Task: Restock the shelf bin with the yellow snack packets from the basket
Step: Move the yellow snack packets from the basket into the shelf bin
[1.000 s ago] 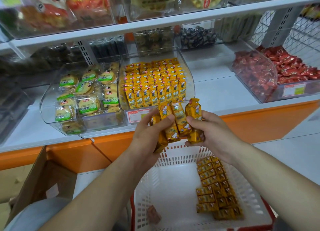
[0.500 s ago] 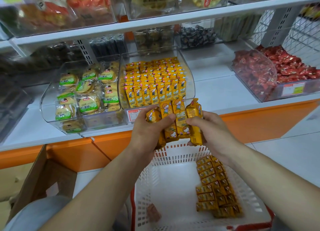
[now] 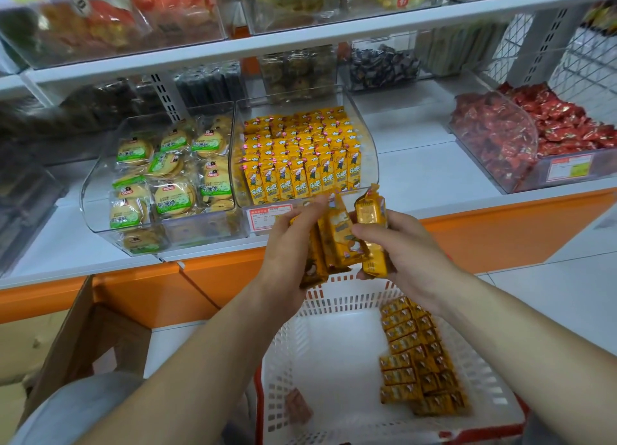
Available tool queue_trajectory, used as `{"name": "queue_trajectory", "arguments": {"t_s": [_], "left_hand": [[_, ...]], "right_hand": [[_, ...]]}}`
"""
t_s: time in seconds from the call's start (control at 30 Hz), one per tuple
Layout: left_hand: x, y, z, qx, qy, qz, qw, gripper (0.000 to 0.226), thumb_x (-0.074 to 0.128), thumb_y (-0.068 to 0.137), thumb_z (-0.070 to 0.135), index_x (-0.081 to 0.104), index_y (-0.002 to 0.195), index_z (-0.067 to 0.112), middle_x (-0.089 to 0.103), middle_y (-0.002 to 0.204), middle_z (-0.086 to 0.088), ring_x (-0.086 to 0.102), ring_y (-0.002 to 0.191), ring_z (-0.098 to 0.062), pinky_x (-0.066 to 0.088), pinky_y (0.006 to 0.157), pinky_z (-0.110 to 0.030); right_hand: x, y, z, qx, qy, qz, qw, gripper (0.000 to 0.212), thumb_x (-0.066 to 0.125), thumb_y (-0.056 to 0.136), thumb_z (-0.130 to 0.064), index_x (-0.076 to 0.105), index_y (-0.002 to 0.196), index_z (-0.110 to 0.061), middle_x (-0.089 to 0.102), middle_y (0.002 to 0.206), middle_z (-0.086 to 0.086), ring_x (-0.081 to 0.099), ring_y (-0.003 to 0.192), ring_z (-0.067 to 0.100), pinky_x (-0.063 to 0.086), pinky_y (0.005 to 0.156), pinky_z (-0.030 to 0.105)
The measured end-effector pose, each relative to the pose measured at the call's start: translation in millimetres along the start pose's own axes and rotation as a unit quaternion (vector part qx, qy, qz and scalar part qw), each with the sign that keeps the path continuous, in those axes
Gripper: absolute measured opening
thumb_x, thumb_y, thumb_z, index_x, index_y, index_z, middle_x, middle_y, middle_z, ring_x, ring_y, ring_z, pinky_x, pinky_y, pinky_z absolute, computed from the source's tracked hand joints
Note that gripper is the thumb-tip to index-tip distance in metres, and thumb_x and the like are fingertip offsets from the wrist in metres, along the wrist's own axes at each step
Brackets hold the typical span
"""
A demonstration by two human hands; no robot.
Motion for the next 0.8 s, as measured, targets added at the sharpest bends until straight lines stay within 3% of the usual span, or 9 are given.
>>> {"name": "queue_trajectory", "arguments": {"t_s": [0.17,0.23,0.3,0.37,0.43,0.53,0.6,0.7,0.8], "left_hand": [[-3,1,3,0.039,0.036,0.024,0.998,0.07,0.088,0.076,0.034,0.05,0.134,0.027,0.076,0.11,-0.014,0.076,0.092,-0.038,0.057,0.091,-0.061],[-11,4,10,0.047,0.04,0.028,0.998,0.067,0.091,0.071,0.035,0.053,0.126,0.032,0.077,0.107,-0.013,0.077,0.089,-0.037,0.058,0.088,-0.06],[-21,4,21,0.071,0.066,0.041,0.994,0.073,0.093,0.058,0.04,0.054,0.119,0.035,0.079,0.101,-0.01,0.078,0.085,-0.033,0.061,0.082,-0.054],[-34,4,29,0.091,0.089,0.049,0.991,0.077,0.093,0.057,0.04,0.053,0.122,0.033,0.08,0.095,-0.007,0.078,0.082,-0.03,0.063,0.072,-0.047],[-48,3,36,0.105,0.104,0.057,0.987,0.075,0.092,0.064,0.038,0.052,0.126,0.03,0.08,0.091,-0.003,0.078,0.079,-0.029,0.063,0.066,-0.043],[-72,1,48,0.131,0.113,0.084,0.981,0.07,0.09,0.063,0.039,0.053,0.122,0.031,0.079,0.086,0.001,0.078,0.075,-0.025,0.061,0.057,-0.036],[-86,-1,56,0.14,0.118,0.096,0.978,0.061,0.089,0.067,0.039,0.053,0.116,0.035,0.078,0.082,0.006,0.078,0.072,-0.023,0.06,0.053,-0.031],[-105,-3,67,0.147,0.129,0.116,0.974,0.061,0.09,0.071,0.04,0.052,0.119,0.035,0.079,0.083,0.002,0.078,0.073,-0.026,0.064,0.065,-0.046],[-121,-4,77,0.167,0.137,0.134,0.967,0.055,0.09,0.071,0.042,0.053,0.113,0.041,0.078,0.084,0.002,0.078,0.076,-0.027,0.063,0.076,-0.055]], "right_hand": [[5,1,-3,-0.024,-0.035,-0.018,0.999,0.014,0.073,0.088,-0.024,0.075,0.102,-0.026,0.077,0.095,0.004,0.074,0.081,0.022,0.054,0.057,0.028],[7,2,-5,-0.015,-0.041,-0.013,0.999,0.012,0.07,0.087,-0.029,0.075,0.097,-0.025,0.075,0.088,0.002,0.072,0.073,0.02,0.054,0.059,0.03],[9,4,-4,0.02,0.001,-0.002,1.0,0.022,0.062,0.089,-0.034,0.071,0.101,-0.017,0.065,0.081,0.009,0.063,0.065,0.019,0.053,0.061,0.035],[11,4,-4,0.035,0.045,0.003,0.998,0.022,0.054,0.098,-0.029,0.07,0.106,-0.015,0.067,0.084,0.009,0.063,0.069,0.02,0.055,0.062,0.036],[11,5,-5,0.004,-0.006,0.018,1.0,0.015,0.057,0.099,-0.026,0.069,0.107,-0.023,0.07,0.085,0.0,0.066,0.076,0.018,0.055,0.072,0.038],[16,15,-18,-0.047,-0.119,0.024,0.991,0.021,0.065,0.095,-0.026,0.06,0.111,-0.039,0.063,0.078,-0.017,0.066,0.087,0.015,0.051,0.089,0.045],[27,30,-31,-0.075,-0.156,0.022,0.985,0.023,0.069,0.091,-0.023,0.057,0.104,-0.038,0.059,0.074,-0.021,0.066,0.089,0.014,0.055,0.087,0.045],[51,63,-57,-0.151,-0.212,0.041,0.965,0.032,0.071,0.087,-0.021,0.052,0.104,-0.042,0.057,0.087,-0.012,0.062,0.079,0.011,0.052,0.069,0.032],[79,106,-66,-0.194,-0.263,0.032,0.944,0.037,0.073,0.086,-0.023,0.053,0.111,-0.04,0.059,0.091,-0.002,0.057,0.07,0.012,0.046,0.061,0.028]]}}
Point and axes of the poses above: each hand's wrist, its own y-axis towards the middle knuckle, its own x-axis out of the palm, z = x × y, the point moved 5 cm from there along y, towards the middle knuckle
